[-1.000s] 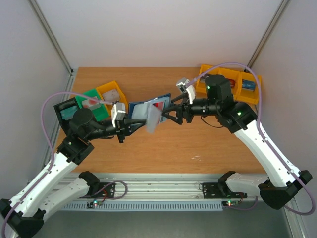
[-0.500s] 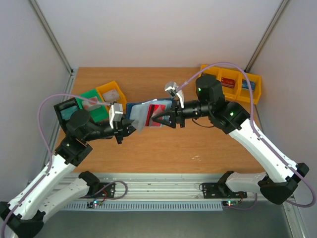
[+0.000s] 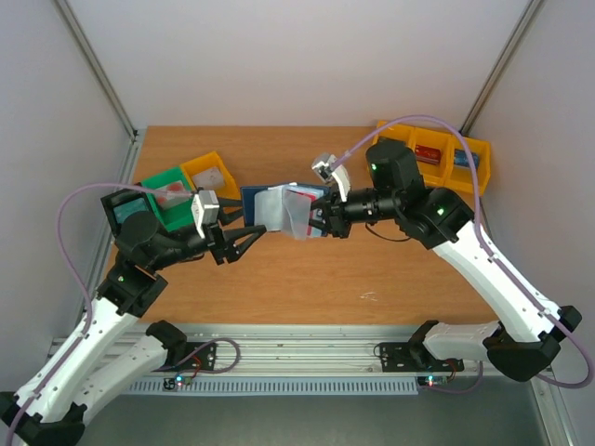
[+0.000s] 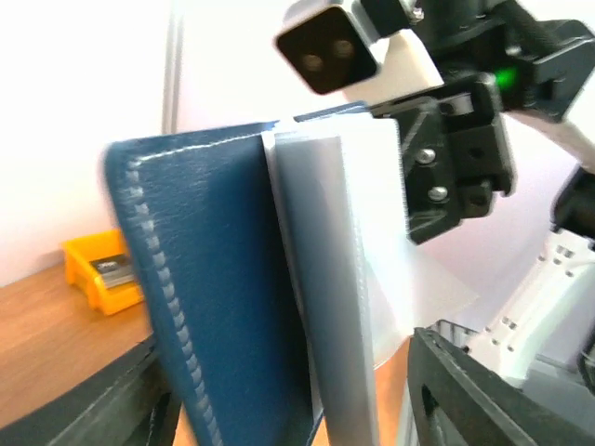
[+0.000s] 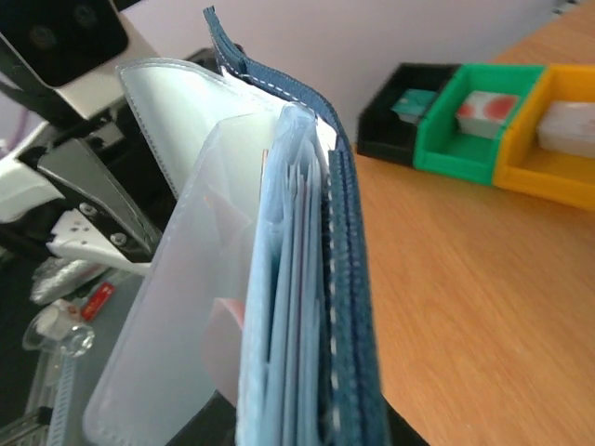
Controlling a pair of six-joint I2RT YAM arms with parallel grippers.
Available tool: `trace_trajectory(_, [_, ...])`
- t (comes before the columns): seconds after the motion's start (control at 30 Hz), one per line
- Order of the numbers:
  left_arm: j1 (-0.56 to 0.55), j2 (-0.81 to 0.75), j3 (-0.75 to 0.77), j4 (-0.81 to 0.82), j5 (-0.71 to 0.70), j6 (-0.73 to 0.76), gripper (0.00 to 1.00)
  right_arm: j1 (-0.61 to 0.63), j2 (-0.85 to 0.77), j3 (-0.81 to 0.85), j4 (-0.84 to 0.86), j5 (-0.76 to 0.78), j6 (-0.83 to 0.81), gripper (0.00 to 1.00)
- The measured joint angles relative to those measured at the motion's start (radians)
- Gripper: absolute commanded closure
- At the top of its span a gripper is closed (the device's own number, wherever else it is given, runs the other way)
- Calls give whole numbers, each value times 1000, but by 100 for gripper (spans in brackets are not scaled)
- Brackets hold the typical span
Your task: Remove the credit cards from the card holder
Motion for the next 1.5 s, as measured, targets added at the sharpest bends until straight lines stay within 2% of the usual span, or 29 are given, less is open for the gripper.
trace_trajectory(0.1, [20,-13,-4,-3,-50,34,17,7,27,92,-117,112,8,99])
trace_trajectory(0.17, [27,-14,-4,-12,-72,75,15,37,74,206,-216,276,32,99])
trace_trajectory(0.27, [29,-13,-5,-32,-78,129,18,140,225,453,-421,637,101,99])
trace_trajectory(0.37, [29,-13,-5,-40,-77,149,24,217,416,670,-621,918,159,99])
trace_trajectory(0.47, [29,-13,-5,-45,-66,161,31,253,588,770,-752,1077,197,99])
trace_trajectory(0.57, [29,-12,-5,-49,-50,160,41,268,669,773,-826,1130,213,99])
trace_trajectory(0.73, [29,-11,-11,-49,-19,133,56,279,663,781,-863,1117,222,99])
trace_trajectory(0.87, [27,-2,-25,-45,-2,97,57,279,621,779,-827,1016,203,99])
trace_trajectory(1.0, [23,13,-30,-44,4,44,57,279,552,724,-718,822,150,99])
trace_trajectory(1.1, [24,14,-33,-41,-5,-8,62,279,476,636,-622,683,104,99])
trace_trajectory(1.33, [51,-3,-42,-34,-26,-122,60,277,306,467,-502,516,-6,97])
trace_trajectory(1.43, [51,-3,-42,-17,-2,-143,57,270,248,415,-473,441,-44,97])
trace_trajectory(1.5, [53,-2,-42,16,41,-169,59,270,230,408,-460,386,-61,97])
